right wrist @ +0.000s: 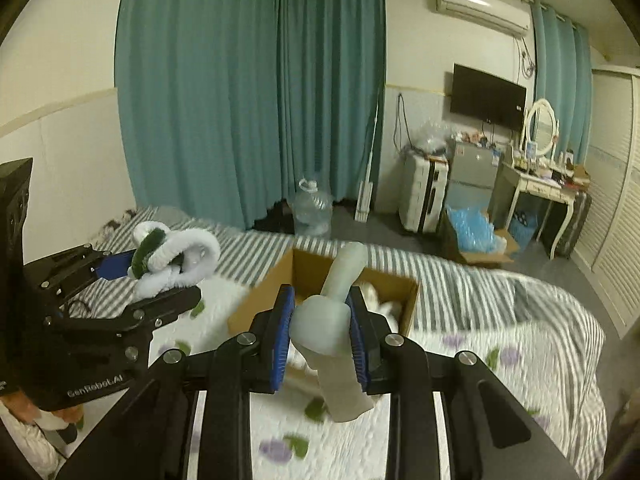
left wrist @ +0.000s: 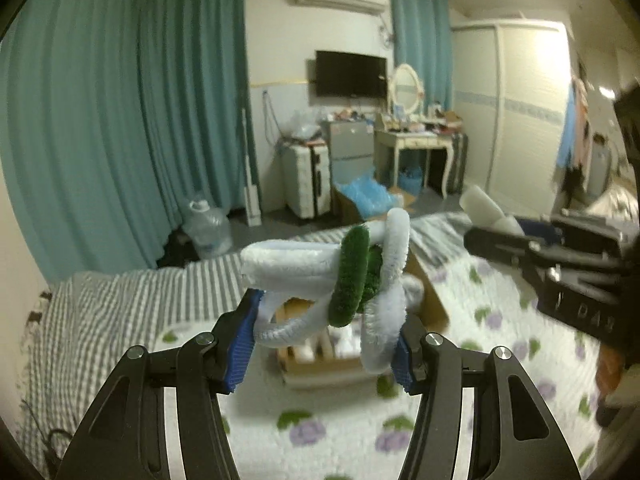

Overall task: Organize soft objects
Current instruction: 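Carry both toys over the box and open both tools to drop them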

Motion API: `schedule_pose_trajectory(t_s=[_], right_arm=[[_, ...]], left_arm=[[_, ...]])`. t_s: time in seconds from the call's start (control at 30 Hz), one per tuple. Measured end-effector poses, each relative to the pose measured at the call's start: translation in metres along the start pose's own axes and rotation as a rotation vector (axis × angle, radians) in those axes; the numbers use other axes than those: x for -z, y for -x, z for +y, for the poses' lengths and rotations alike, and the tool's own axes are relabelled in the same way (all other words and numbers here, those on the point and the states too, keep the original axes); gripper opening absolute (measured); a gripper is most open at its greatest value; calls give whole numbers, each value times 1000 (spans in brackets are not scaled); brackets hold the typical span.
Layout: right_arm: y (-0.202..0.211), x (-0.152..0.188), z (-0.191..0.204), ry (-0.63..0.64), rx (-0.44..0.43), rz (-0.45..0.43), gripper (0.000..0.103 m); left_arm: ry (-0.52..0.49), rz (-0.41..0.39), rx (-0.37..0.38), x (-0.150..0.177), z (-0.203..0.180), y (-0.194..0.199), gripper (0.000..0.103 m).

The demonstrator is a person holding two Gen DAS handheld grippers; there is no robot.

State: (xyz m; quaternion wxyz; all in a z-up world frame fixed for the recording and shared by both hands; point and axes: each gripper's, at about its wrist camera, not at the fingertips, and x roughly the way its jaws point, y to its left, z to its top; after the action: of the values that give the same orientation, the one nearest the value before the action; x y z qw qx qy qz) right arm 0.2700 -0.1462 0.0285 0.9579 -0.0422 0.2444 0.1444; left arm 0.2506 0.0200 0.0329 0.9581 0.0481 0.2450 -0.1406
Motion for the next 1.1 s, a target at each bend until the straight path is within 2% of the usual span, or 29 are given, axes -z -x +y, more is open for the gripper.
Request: schedule_pose_trajectory(t_s=[0.07,0.23,0.33,0.4,0.5,0.57,0.67,0.7,0.73,0.77,0.8,0.83,0.9,1.0,1.1], right_arm=[[-11,-12,-5,1,-2,-9,26],[-64,-27,-27,-7,1,8,26],[-106,-20,-43,-30,0,43,26],[-139,-11,-54,-51,9,80,26],[-180,3,-69,-74,6,135,26],[-202,11,-75,-90,1,159,26],[-216,19,-80,-111,-8,151,29],[-217,21,-83,-122,-10,146,30],[-217,22,-84,-129,-7,142,36],[-215,23,-85,-134,2,133,44],[-211,24,-87,-139,9,121,62],[-205,24,-88,-149,13,105,67],[-190,19,-89,-164,18,86,67],[-155,6,-89,-153,52,52,71],[-103,-13,-86,-140,86,3,75]], left_arm=[[21,-1,11,-11,3,-16,56],[-13,29,-31,-21,3,-80,56],[13,80,-33,-12,9,-125,56],[28,123,-62,0,12,-157,56],[10,172,-73,17,7,-195,56],[-4,197,-73,29,3,-209,56],[-38,175,-104,35,-2,-211,61],[-55,159,-117,37,-4,-211,62],[-61,149,-114,37,-5,-210,66],[-59,145,-115,37,-4,-208,70],[-57,138,-123,36,-4,-205,73],[-56,123,-150,35,-3,-200,74],[-53,121,-166,31,0,-194,81],[-20,121,-159,21,4,-175,81],[7,96,-155,3,4,-141,81]])
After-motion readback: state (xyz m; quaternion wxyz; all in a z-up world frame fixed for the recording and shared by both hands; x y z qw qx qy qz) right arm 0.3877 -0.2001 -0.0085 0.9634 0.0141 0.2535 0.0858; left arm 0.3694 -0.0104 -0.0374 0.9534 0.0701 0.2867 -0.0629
